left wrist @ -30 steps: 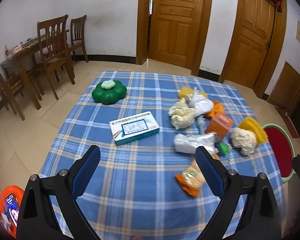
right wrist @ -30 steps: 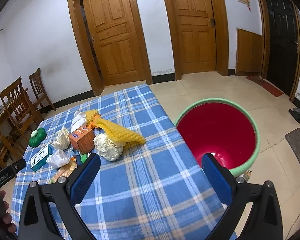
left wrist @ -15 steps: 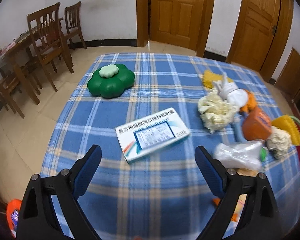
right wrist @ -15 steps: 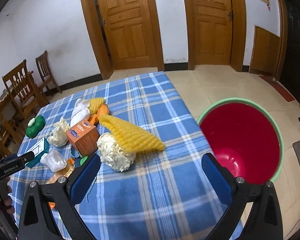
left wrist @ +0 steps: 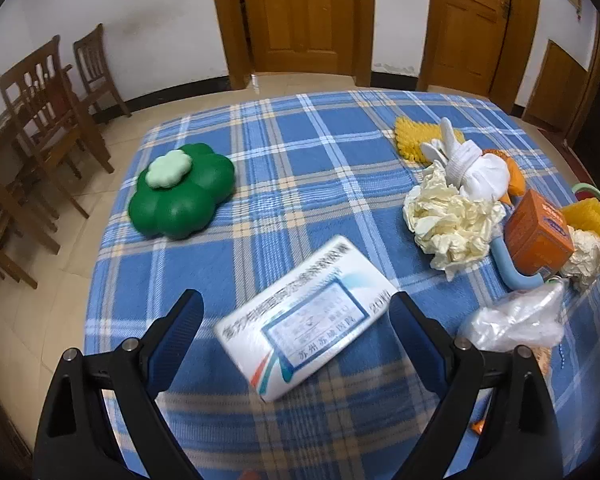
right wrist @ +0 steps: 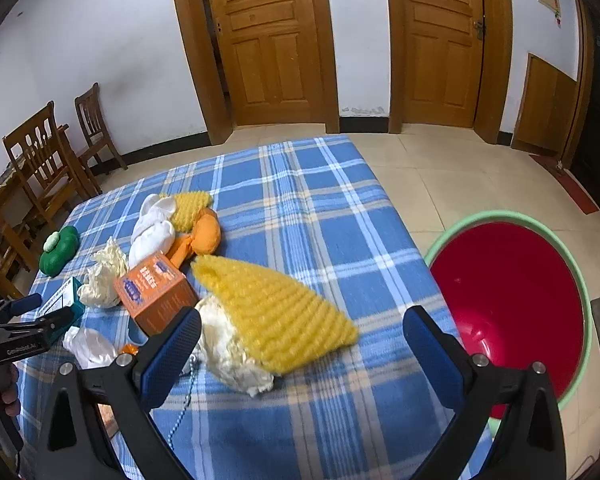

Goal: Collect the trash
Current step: 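Grasp the white medicine box with the left tool while the right tool grasps the yellow foam net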

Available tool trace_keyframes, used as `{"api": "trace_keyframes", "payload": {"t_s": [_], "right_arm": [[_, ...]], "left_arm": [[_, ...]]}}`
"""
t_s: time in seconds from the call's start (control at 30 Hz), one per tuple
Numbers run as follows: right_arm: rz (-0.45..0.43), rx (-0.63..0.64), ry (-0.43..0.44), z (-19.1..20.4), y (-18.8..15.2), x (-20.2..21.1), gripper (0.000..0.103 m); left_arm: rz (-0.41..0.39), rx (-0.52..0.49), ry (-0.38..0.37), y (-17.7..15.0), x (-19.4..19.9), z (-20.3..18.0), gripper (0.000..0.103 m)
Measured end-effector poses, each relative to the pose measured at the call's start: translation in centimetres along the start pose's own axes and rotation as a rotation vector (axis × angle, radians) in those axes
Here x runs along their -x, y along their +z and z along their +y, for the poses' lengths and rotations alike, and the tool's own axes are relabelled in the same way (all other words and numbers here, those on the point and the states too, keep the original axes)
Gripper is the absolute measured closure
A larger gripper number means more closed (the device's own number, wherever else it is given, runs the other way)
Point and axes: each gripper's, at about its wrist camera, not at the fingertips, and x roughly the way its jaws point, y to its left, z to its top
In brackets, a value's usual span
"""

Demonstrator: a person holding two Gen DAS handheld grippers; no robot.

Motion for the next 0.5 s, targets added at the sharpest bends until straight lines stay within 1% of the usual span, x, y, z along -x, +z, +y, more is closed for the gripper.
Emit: {"api": "trace_keyframes", "payload": {"t_s": [0.03,0.13,0.27,0.3,0.33,0.37,0.4,0.43,0.5], "right_arm": [[-0.002,0.004,0.000,0.2,0.1,-0.1,0.001],[0.003,0.012,-0.004,0.4,0.3,-0.5,0.008],[0.005,-0.006,0.001,0.1,0.5,-0.9,0.025],[0.005,-0.013,0.006,0.0,0.5,-0.9,0.030],[0.004,-0.020,0.011,-0.1,0.6,-1.0,0.032],[0.002,-0.027,0.014,-0.2,0.5,-1.0,0.038],[0.001,-0.032,0.016,-0.3,0.5,-0.9,0.043],[0.003,-0.039,0.016,-0.4,0.6,-1.0,0.046],[-0.001,-0.053,0.026,-0.6,0.6,-0.9,0.057]], "left_arm": [[0.011,-0.006,-0.005,0.2,-0.4,0.1,0.013],[0.051,-0.006,-0.021,0.3,-1.6,0.4,0.018],[0.054,0.051,-0.067,0.3,-2.1,1.4,0.021],[0.048,0.056,-0.062,0.4,-2.1,1.4,0.026],[0.041,0.059,-0.061,0.4,-2.1,1.6,0.029],[0.036,0.063,-0.063,0.4,-2.1,1.6,0.030],[0.031,0.065,-0.067,0.4,-2.1,1.6,0.034],[0.025,0.065,-0.071,0.4,-2.0,1.6,0.037],[0.016,0.059,-0.078,0.3,-1.9,1.4,0.042]]}}
